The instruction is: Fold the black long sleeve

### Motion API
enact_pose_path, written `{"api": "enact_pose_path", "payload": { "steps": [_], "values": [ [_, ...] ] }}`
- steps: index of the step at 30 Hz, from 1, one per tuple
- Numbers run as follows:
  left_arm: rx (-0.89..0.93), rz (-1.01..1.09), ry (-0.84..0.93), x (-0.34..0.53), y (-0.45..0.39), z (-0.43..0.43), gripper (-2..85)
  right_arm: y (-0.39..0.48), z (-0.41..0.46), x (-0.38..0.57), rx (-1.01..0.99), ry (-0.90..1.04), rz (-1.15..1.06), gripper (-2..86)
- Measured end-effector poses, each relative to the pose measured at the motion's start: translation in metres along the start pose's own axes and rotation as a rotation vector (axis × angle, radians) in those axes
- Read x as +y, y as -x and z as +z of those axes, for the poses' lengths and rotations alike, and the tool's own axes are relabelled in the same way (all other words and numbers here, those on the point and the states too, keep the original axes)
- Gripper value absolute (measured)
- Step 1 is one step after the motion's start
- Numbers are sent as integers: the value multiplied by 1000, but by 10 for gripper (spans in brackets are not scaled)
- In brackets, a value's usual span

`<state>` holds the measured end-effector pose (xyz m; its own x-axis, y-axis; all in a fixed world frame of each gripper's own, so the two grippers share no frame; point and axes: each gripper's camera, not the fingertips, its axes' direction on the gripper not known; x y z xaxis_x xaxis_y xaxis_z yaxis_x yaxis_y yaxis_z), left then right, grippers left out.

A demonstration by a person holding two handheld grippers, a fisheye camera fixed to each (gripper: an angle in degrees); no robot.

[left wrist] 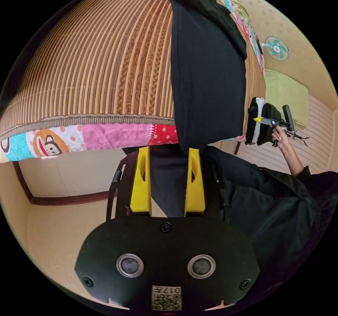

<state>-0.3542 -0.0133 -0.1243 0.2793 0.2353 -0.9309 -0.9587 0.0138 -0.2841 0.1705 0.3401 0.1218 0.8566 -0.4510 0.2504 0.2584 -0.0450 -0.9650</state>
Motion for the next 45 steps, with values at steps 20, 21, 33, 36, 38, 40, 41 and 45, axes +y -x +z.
{"api": "enact_pose_path", "payload": {
  "steps": [20,21,33,36,38,40,41,45],
  "values": [
    [47,31,-34,-52,13,-27,97,-60,63,30,-167,-74,39,67],
    [71,16,-20,-53,15,-26,40,-64,62,33,-166,-74,26,51],
    [969,3,-330,42,22,-110,33,-140,-19,191,-1133,-558,-42,18],
    [1023,94,-497,16,6,-151,34,-131,-57,159,-1263,-768,-144,18],
    [1028,142,-554,-24,-4,-170,36,-122,-81,113,-1267,-840,-176,19],
    [1007,153,-589,-77,-9,-186,46,-114,-101,58,-1241,-888,-151,22],
    [962,114,-620,-113,-8,-194,63,-111,-112,19,-1202,-892,-106,24],
    [736,-64,-763,-185,17,-214,116,-83,-139,-58,-809,-812,136,35]
  ]
}}
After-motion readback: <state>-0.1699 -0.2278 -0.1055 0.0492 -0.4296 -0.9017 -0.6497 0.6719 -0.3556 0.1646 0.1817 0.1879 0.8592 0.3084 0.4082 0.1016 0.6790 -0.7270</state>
